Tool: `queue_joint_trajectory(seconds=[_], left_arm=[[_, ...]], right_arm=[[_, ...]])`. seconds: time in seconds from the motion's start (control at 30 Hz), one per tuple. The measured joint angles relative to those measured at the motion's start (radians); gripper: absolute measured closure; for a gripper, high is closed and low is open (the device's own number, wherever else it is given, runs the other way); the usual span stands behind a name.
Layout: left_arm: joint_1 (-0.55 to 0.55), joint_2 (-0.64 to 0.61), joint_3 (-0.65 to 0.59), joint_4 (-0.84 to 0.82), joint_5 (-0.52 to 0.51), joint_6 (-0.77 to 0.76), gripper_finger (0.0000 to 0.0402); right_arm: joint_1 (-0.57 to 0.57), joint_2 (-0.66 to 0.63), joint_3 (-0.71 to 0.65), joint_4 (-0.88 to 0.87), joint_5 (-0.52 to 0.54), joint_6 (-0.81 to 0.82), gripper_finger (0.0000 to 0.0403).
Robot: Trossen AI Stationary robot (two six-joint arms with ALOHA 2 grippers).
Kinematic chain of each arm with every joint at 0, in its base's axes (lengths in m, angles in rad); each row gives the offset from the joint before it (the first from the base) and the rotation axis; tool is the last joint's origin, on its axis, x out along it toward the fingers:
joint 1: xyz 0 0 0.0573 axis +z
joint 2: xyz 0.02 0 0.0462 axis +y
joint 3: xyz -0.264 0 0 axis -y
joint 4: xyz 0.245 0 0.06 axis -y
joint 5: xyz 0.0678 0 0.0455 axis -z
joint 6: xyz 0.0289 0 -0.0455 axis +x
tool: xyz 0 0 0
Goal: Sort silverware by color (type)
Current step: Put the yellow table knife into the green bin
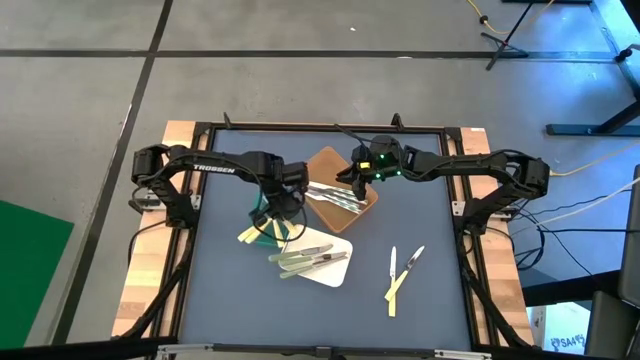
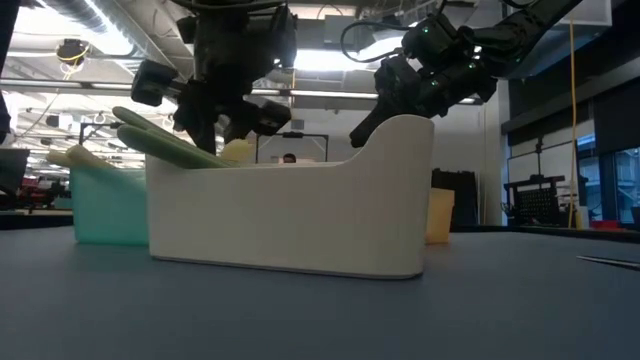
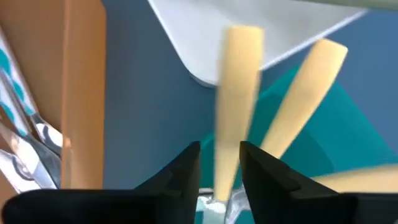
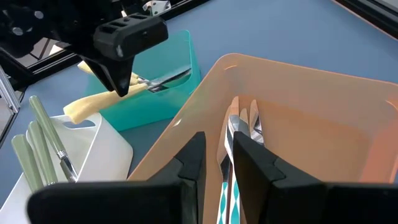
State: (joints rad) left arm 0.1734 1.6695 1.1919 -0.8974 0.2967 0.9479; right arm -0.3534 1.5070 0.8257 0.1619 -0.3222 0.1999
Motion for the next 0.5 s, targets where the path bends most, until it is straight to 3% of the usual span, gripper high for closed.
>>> queue_joint_trajectory(seconds=[0.23, 0.5], left_arm=[[0.0, 0.0, 0.0, 0.024, 0.001, -0.025, 0.0269], [0.0, 0.0, 0.0, 0.027, 0.002, -0.023, 0.0267]], right_arm=[[0.0, 0.0, 0.0, 0.0, 0.0, 0.0, 0.0336], [0.0, 0.0, 0.0, 0.0, 0.0, 0.0, 0.0336]])
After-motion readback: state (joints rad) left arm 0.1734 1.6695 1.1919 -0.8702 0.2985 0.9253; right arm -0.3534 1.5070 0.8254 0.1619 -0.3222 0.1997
